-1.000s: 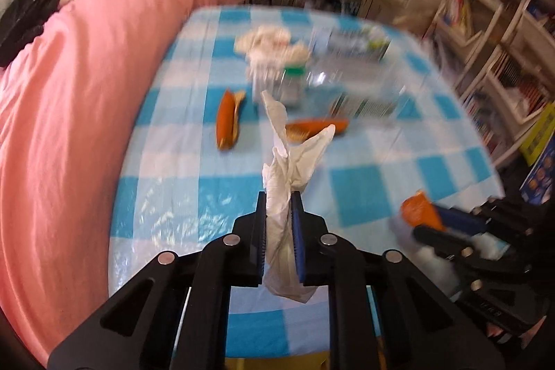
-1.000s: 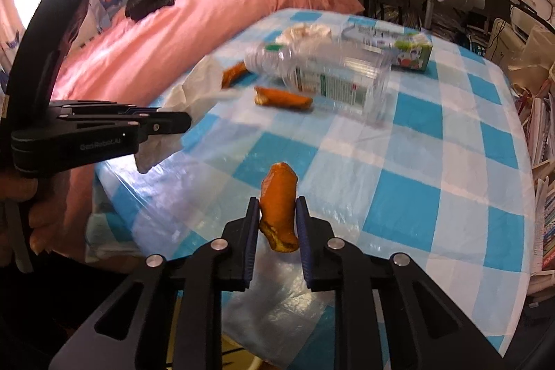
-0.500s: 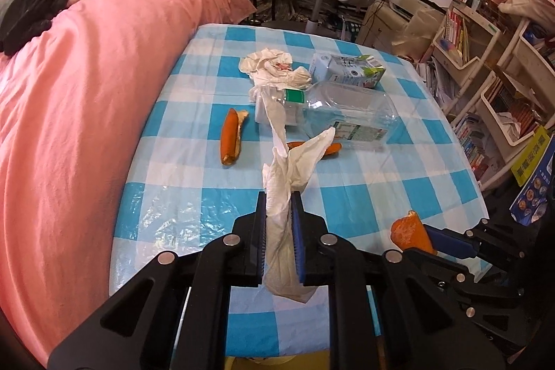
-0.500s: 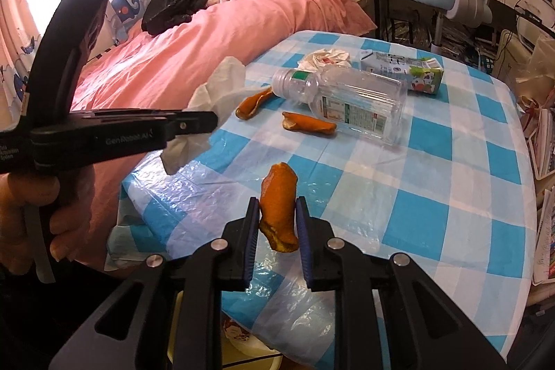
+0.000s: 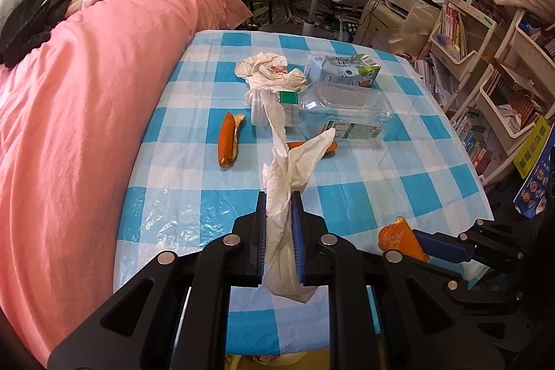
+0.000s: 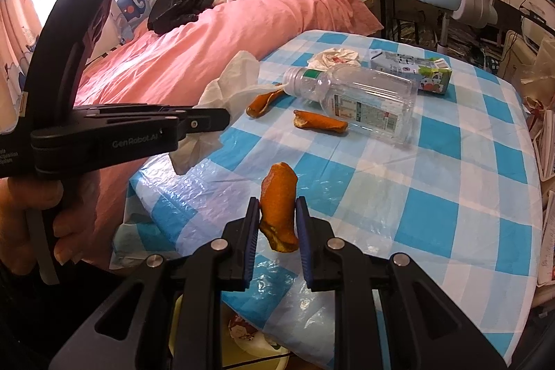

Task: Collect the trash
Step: 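Carry the orange peel into the yellow bin and open the right gripper while the left holds the tissue, then lower the white tissue into the yellow bin and open the left gripper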

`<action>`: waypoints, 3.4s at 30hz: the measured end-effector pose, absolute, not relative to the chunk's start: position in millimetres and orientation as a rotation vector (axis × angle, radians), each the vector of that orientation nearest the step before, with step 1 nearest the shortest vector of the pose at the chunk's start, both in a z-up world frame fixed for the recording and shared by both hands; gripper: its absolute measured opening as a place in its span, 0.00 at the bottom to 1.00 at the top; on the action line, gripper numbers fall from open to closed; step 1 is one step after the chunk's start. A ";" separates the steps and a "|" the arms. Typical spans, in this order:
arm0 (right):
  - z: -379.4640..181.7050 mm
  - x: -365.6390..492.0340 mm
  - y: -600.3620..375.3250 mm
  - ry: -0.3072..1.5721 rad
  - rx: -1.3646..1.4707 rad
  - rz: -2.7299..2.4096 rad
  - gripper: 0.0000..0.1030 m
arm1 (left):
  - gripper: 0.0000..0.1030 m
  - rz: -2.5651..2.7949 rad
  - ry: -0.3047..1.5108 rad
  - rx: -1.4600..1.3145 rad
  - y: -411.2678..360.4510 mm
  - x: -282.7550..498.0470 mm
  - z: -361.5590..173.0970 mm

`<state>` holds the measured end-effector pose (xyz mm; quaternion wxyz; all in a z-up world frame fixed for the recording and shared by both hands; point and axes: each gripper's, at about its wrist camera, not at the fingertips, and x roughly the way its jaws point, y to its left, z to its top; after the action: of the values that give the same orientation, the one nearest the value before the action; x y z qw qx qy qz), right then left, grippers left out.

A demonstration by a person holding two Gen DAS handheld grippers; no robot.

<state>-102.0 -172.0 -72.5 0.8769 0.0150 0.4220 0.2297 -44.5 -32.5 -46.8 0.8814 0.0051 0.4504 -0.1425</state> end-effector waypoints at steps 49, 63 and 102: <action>-71.8 -162.2 -124.6 0.910 -0.034 0.684 0.21 | 0.12 -0.298 0.884 0.021 -30.6 -55.4 -32.3; -66.8 -192.7 -130.0 0.915 -0.025 0.646 0.37 | 0.12 -0.309 0.871 0.027 -32.8 -65.7 -30.2; -46.6 -172.3 -197.3 0.765 -0.010 0.346 0.57 | 0.59 -0.288 1.016 0.208 -36.4 -225.5 -93.2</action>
<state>-172.3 -197.3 -46.6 0.9132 -0.0046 0.3713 0.1679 -225.5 -36.4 -93.2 0.8585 0.0989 0.4840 -0.1372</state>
